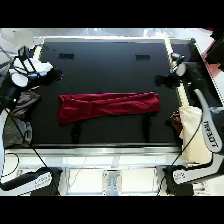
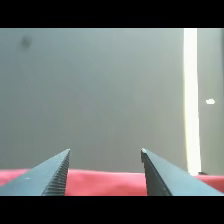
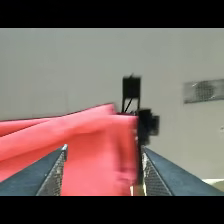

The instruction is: Fold the shirts.

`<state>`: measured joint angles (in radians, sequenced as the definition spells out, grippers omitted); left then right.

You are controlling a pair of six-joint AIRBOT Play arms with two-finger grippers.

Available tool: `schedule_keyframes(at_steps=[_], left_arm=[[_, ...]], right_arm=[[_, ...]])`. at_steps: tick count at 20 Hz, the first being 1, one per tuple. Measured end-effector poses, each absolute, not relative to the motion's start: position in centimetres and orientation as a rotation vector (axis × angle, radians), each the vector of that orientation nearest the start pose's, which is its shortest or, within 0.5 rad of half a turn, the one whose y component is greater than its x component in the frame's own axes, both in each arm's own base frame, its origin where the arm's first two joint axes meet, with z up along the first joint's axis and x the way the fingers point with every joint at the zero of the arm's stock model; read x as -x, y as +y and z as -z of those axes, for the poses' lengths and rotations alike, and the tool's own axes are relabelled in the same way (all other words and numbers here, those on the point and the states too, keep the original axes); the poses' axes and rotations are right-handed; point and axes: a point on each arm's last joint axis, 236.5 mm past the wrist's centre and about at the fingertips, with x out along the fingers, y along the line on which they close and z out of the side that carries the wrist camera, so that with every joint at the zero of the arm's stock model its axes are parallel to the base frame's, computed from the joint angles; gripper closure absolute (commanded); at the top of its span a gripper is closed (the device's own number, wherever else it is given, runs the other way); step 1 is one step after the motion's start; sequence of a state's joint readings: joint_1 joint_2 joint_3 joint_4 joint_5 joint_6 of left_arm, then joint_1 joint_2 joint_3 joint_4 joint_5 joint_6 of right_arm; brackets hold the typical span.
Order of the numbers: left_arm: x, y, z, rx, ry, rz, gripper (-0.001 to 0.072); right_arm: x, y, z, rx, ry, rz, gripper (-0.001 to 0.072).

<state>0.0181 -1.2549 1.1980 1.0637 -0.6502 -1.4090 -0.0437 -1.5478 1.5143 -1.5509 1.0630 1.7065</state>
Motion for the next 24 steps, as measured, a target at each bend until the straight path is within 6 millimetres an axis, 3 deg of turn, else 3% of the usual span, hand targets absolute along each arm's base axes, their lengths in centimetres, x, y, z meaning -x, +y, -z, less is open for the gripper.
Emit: schedule_keyframes(at_steps=[2,5,7,9,10,13,18,20,21,22,24], left_arm=[[-48.7,-9.7,-13.2,0.29,0.672,0.281,0.0176],[-48.3,-14.8,-13.5,0.227,0.694,0.395,0.0177],[-48.3,-17.5,-12.9,0.2,0.715,0.448,0.0178],[-48.3,-19.6,-12.2,0.184,0.733,0.485,0.0179],[-48.4,-20.4,-11.7,0.182,0.745,0.497,0.0181],[-48.4,-21.7,-10.4,0.186,0.778,0.512,0.0198],[-48.3,-22.4,-8.8,0.187,0.825,0.521,0.0198],[-48.2,-22.6,-8.4,0.186,0.834,0.523,0.0198],[-48.2,-22.7,-8.1,0.187,0.844,0.524,0.0198],[-48.2,-22.8,-7.9,0.187,0.847,0.524,0.0198],[-48.1,-23.1,-7.2,0.184,0.862,0.527,0.0197]], right_arm=[[-48.3,-5.0,-5.7,-0.218,1.057,0.152,0.0371],[-45.7,-8.3,-7.2,-0.33,1.032,0.18,0.0396],[-43.7,-8.8,-6.5,-0.4,1.031,0.149,0.0413],[-42.6,-8.2,-5.3,-0.478,1.0,0.075,0.0654],[-42.3,-7.5,-4.7,-0.527,0.977,0.016,0.0658],[-43.1,-6.5,-4.7,-0.676,0.86,-0.12,0.0653],[-45.4,-11.0,-7.4,-0.779,0.658,-0.075,0.063],[-45.9,-11.9,-8.2,-0.788,0.622,-0.06,0.0447],[-46.1,-12.0,-7.8,-0.783,0.632,-0.056,0.0338],[-45.9,-11.5,-6.6,-0.782,0.677,-0.057,0.0276],[-45.3,-9.9,-3.0,-0.794,0.811,-0.072,0.0274]])
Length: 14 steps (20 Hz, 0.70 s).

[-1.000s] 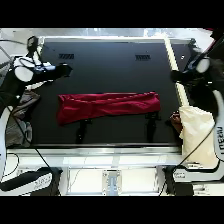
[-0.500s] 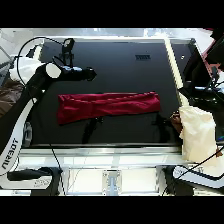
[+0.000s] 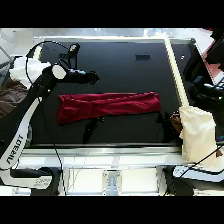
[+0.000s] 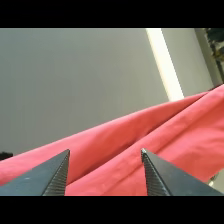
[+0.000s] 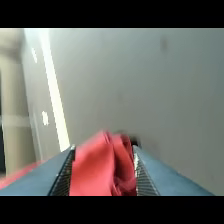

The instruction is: Fold the shirts.

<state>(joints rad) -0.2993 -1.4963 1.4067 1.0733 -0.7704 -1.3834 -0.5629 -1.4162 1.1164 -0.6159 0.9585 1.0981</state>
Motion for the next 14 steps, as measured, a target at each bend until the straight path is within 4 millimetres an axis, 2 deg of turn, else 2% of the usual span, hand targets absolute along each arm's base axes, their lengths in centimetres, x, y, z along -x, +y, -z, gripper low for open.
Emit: schedule_keyframes(at_steps=[1,3,6,8,10,14], left_arm=[[-48.1,-23.3,-6.8,0.182,0.872,0.531,0.0197],[-47.8,-24.0,-5.6,0.168,0.893,0.543,0.0197],[-47.2,-25.5,-3.1,0.144,0.944,0.569,0.0197],[-46.7,-26.7,-1.1,0.13,0.986,0.585,0.0197],[-46.1,-27.8,0.8,0.114,1.03,0.602,0.0197],[-45.5,-29.5,2.7,0.091,1.084,0.636,0.0197]], right_arm=[[-45.0,-8.9,-1.1,-0.81,0.878,-0.086,0.0272],[-44.7,-6.6,2.6,-0.853,0.999,-0.118,0.019],[-44.7,-2.9,6.7,-0.913,1.131,-0.187,0.0174],[-45.1,-1.0,8.0,-0.911,1.179,-0.227,0.0174],[-45.8,0.1,8.5,-0.877,1.202,-0.257,0.0174],[-46.4,0.4,8.9,-0.767,1.252,-0.272,0.0174]])
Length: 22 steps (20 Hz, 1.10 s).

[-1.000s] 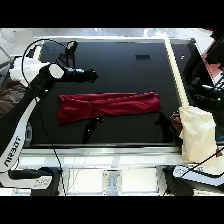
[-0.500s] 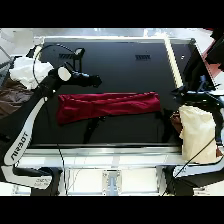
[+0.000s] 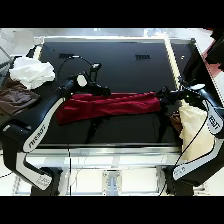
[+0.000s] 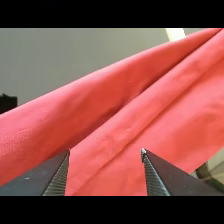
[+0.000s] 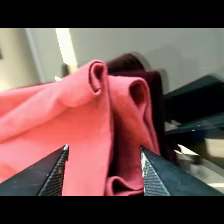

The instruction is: Fold the shirts.

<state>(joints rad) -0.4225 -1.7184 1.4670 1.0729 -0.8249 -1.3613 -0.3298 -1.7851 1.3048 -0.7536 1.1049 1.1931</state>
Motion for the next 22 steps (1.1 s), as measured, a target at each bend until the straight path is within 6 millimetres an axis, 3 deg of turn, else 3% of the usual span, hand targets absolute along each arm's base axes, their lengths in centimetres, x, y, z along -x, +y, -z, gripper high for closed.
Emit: schedule_keyframes(at_steps=[8,13,18,19,20,21,22], left_arm=[[-45.6,-30.4,3.0,0.083,1.092,0.652,0.0198],[-45.5,-30.4,3.7,0.093,1.11,0.644,0.0215],[-44.8,-31.0,6.0,0.14,1.18,0.638,0.0233],[-44.6,-31.1,6.5,0.151,1.195,0.64,0.0307],[-44.4,-31.2,7.0,0.16,1.213,0.638,0.0433],[-44.3,-31.3,7.3,0.166,1.223,0.638,0.0575],[-44.1,-31.4,7.6,0.172,1.233,0.638,0.0692]], right_arm=[[-44.7,-1.8,9.6,-0.647,1.384,-0.23,0.0176],[-44.1,1.0,10.5,-0.735,1.447,-0.308,0.0176],[-44.5,4.2,10.5,-0.739,1.446,-0.385,0.0179],[-44.6,4.8,10.4,-0.743,1.445,-0.399,0.0244],[-44.7,5.3,10.2,-0.747,1.44,-0.415,0.0376],[-44.9,5.7,10.0,-0.751,1.428,-0.431,0.063],[-45.3,6.5,9.3,-0.78,1.403,-0.463,0.0693]])
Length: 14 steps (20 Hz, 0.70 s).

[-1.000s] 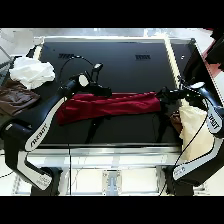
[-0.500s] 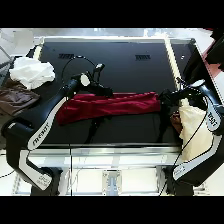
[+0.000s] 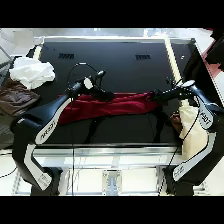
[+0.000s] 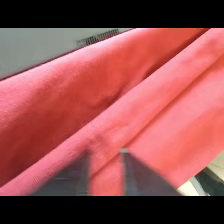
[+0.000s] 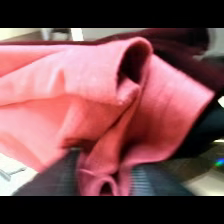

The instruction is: Fold the shirts.

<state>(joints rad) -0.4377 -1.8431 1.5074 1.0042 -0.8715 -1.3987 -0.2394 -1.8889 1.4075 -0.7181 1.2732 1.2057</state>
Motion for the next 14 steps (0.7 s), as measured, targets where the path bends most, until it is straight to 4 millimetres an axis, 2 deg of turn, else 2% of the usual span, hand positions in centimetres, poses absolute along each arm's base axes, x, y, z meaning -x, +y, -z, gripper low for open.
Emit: schedule_keyframes(at_steps=[3,8,12,14], left_arm=[[-44.0,-31.5,8.2,0.18,1.249,0.638,0.069],[-43.6,-32.0,8.8,0.217,1.273,0.643,0.069],[-43.3,-32.4,9.2,0.238,1.289,0.648,0.069],[-43.2,-32.5,9.3,0.241,1.292,0.649,0.0689]], right_arm=[[-46.4,8.4,6.0,-0.822,1.326,-0.58,0.0695],[-47.3,10.7,-1.8,-0.781,1.233,-0.756,0.0695],[-47.1,14.8,-7.7,-0.664,1.186,-0.88,0.0695],[-46.8,17.5,-9.8,-0.588,1.177,-0.925,0.0695]])
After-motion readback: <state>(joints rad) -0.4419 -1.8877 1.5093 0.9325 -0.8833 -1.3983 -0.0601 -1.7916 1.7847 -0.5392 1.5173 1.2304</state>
